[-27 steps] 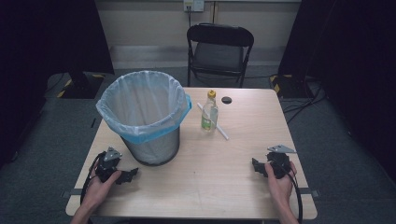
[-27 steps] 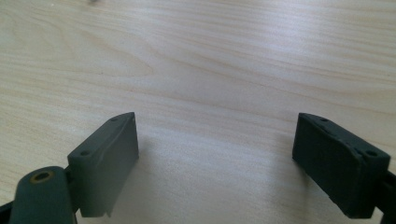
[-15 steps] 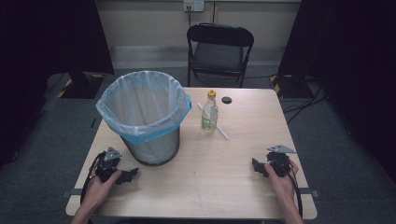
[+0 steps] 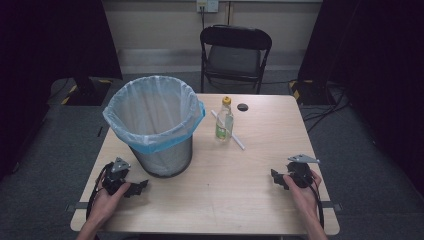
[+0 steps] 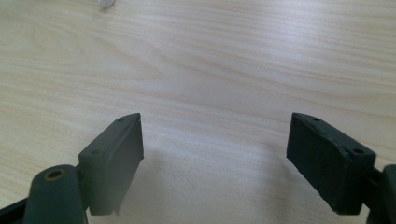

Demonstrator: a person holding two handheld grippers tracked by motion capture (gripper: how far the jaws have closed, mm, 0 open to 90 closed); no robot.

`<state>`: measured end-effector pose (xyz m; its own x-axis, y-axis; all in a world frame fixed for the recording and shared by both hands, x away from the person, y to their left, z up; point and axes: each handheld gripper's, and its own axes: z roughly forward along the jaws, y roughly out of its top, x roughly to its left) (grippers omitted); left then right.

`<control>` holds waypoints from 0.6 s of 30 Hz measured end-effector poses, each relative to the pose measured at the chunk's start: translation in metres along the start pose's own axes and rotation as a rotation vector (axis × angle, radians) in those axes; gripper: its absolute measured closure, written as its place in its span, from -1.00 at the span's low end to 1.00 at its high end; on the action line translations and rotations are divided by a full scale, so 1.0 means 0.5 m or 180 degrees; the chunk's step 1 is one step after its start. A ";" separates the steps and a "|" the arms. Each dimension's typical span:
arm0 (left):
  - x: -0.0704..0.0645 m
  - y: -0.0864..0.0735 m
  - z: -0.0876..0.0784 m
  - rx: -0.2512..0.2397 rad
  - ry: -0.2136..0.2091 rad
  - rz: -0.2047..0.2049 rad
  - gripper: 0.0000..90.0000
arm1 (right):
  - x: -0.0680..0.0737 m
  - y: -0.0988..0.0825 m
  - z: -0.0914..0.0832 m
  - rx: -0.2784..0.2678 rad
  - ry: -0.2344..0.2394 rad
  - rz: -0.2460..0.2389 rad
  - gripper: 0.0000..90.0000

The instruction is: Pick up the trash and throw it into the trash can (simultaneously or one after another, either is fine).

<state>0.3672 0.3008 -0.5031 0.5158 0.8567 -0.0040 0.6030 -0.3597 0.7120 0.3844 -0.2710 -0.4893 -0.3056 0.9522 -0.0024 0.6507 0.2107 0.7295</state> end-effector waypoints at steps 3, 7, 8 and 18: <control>0.000 0.000 0.000 -0.0001 0.0000 -0.0002 -1.00 | 0.007 0.005 -0.001 0.0019 0.0052 -0.0037 -0.62; 0.001 0.003 0.003 -0.0006 0.0015 -0.0009 -1.00 | 0.013 0.017 -0.003 -0.0009 0.0110 -0.0075 -0.61; 0.001 0.003 0.003 -0.0006 0.0015 -0.0009 -1.00 | 0.013 0.017 -0.003 -0.0009 0.0110 -0.0075 -0.61; 0.000 0.003 0.003 -0.0005 0.0021 -0.0018 -1.00 | 0.055 0.044 0.019 0.0033 0.0341 -0.0132 -0.63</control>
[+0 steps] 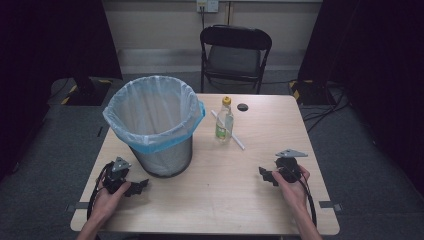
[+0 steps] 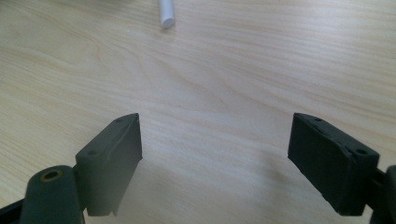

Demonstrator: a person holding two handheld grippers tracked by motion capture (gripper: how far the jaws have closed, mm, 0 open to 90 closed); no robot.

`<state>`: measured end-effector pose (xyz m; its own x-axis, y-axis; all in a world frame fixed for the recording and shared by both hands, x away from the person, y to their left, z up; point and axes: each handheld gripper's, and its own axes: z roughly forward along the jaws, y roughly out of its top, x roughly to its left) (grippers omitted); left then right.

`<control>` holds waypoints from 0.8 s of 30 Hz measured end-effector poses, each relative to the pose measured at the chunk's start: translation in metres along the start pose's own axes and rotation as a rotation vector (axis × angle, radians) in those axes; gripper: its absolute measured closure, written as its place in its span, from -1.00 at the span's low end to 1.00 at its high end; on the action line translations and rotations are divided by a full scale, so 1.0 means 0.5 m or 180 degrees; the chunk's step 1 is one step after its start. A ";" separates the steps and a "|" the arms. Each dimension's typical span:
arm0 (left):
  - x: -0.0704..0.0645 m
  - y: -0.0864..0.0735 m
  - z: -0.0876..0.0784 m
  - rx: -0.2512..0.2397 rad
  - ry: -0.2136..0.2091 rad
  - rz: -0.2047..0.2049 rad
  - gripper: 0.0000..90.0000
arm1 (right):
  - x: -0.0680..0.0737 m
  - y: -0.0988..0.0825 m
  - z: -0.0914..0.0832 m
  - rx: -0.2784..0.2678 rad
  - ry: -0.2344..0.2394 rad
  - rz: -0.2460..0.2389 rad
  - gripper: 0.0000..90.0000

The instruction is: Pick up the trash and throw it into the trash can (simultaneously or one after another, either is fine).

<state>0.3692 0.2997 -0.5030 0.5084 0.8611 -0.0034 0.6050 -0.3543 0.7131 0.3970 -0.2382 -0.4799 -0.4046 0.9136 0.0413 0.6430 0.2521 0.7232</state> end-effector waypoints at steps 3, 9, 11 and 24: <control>0.000 0.000 0.000 0.0001 -0.0002 0.0004 -1.00 | 0.008 0.020 0.001 -0.0038 0.0036 -0.0044 -0.65; 0.000 0.000 0.000 -0.0001 -0.0005 0.0003 -1.00 | 0.021 0.066 0.012 -0.0131 0.0129 -0.0174 -0.67; 0.000 0.000 0.000 -0.0001 -0.0009 -0.0004 -1.00 | 0.022 0.073 0.015 -0.0141 0.0156 -0.0177 -0.67; 0.000 -0.001 -0.001 -0.0011 -0.0010 0.0011 -1.00 | 0.044 0.153 0.050 -0.0149 0.0281 -0.0382 -0.65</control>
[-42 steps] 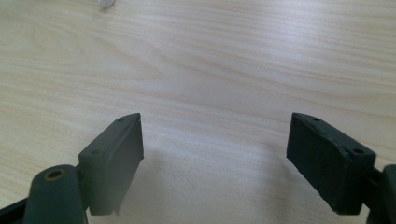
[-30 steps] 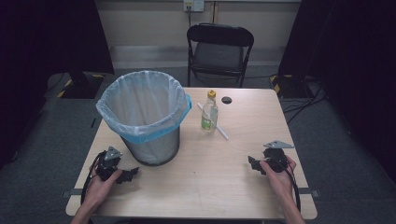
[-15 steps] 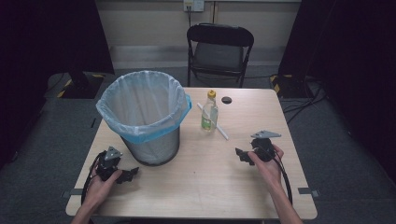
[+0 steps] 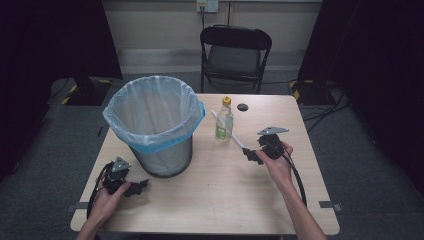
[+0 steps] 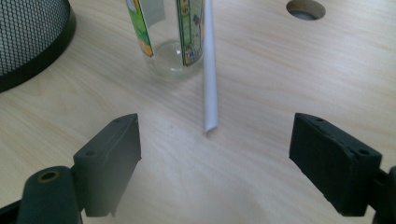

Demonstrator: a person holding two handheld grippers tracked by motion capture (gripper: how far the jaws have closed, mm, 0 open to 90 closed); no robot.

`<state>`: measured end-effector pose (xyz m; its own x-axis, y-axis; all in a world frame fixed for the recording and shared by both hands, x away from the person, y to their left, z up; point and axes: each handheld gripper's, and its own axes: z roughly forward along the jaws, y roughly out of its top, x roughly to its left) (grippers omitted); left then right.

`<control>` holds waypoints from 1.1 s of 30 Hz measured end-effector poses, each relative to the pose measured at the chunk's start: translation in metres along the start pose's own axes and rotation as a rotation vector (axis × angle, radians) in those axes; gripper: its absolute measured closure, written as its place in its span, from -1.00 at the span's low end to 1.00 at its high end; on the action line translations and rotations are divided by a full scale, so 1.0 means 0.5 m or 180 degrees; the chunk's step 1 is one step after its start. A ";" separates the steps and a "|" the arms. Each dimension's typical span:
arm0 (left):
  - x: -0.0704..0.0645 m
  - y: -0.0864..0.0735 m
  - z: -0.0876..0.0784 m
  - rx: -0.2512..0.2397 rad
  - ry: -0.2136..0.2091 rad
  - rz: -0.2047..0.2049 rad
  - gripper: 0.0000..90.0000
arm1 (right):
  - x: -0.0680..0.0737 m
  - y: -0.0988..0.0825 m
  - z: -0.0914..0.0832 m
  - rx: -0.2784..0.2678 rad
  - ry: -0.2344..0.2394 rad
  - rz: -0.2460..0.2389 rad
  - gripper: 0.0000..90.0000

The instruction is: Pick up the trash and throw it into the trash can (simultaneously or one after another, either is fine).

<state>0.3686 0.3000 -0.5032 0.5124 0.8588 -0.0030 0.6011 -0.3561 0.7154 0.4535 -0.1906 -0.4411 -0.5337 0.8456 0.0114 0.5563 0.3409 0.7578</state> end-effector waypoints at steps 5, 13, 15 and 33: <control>-0.001 -0.002 -0.003 0.0008 -0.0014 0.0027 -0.99 | 0.005 0.035 0.028 0.0090 0.0020 -0.0148 -0.66; -0.001 -0.003 -0.005 0.0020 -0.0025 0.0051 -0.99 | 0.007 0.072 0.064 0.0061 0.0116 -0.0122 -0.67; -0.002 -0.004 -0.004 0.0004 -0.0026 0.0039 -0.99 | 0.009 0.089 0.079 0.0022 0.0169 -0.0130 -0.66; -0.002 -0.003 -0.005 0.0019 -0.0030 0.0041 -1.00 | 0.035 0.111 0.180 -0.0052 0.0413 -0.0141 -0.62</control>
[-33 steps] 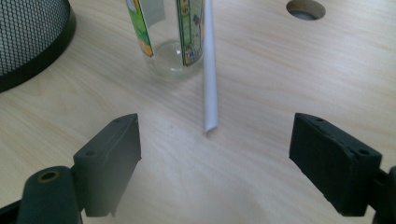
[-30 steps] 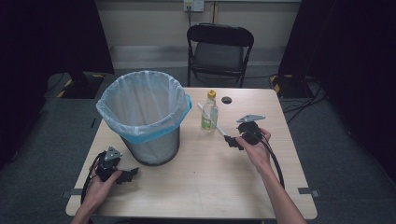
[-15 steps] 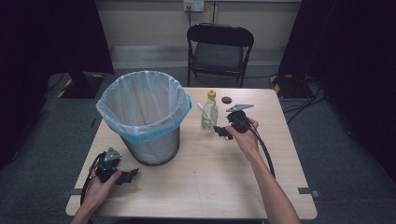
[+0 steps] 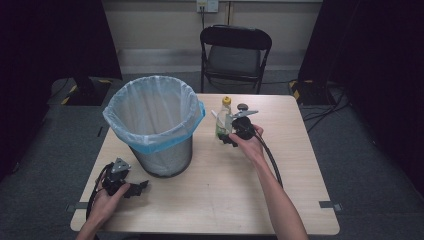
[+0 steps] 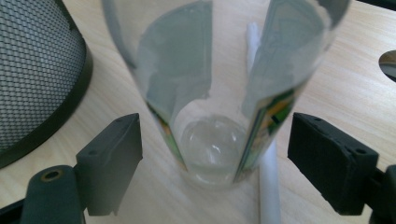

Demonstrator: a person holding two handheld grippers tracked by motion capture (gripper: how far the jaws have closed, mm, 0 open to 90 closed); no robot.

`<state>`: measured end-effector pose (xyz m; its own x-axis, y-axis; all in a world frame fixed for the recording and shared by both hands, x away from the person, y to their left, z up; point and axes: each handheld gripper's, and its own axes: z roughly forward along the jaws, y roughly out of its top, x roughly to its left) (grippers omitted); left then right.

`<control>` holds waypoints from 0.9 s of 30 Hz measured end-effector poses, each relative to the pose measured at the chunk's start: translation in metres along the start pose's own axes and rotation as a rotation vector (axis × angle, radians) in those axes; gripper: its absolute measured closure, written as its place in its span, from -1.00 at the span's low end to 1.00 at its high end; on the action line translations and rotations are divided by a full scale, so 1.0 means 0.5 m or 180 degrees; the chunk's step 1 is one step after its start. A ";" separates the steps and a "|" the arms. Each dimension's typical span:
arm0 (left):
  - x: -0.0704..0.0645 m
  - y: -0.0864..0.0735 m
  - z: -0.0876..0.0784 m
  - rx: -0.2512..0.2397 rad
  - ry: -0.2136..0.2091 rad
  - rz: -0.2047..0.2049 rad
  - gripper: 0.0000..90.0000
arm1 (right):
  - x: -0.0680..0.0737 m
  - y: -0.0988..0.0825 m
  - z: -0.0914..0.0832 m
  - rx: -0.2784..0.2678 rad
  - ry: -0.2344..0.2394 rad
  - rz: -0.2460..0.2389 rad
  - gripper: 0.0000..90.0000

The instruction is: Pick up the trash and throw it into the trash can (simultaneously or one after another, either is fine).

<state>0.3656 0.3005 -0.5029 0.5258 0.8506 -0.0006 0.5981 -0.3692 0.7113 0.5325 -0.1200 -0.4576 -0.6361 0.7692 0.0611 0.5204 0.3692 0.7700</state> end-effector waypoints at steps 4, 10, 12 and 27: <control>0.000 0.000 0.000 0.0000 0.0001 0.0001 -1.00 | 0.004 0.004 0.023 0.0014 -0.0067 -0.0080 -0.60; 0.000 0.000 0.000 -0.0004 -0.0003 0.0000 -1.00 | 0.003 0.008 0.047 -0.0018 -0.0013 -0.0027 -0.58; 0.000 0.000 0.000 -0.0002 -0.0004 0.0000 -1.00 | 0.005 0.012 0.050 -0.0063 -0.0019 -0.0003 -0.56; 0.000 0.000 0.000 -0.0005 -0.0004 0.0001 -1.00 | 0.000 0.016 0.050 -0.0036 -0.0108 0.0082 -0.38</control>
<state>0.3657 0.3005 -0.5029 0.5267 0.8501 -0.0011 0.5970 -0.3689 0.7124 0.5508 -0.1039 -0.4671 -0.6029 0.7956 0.0596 0.5297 0.3433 0.7756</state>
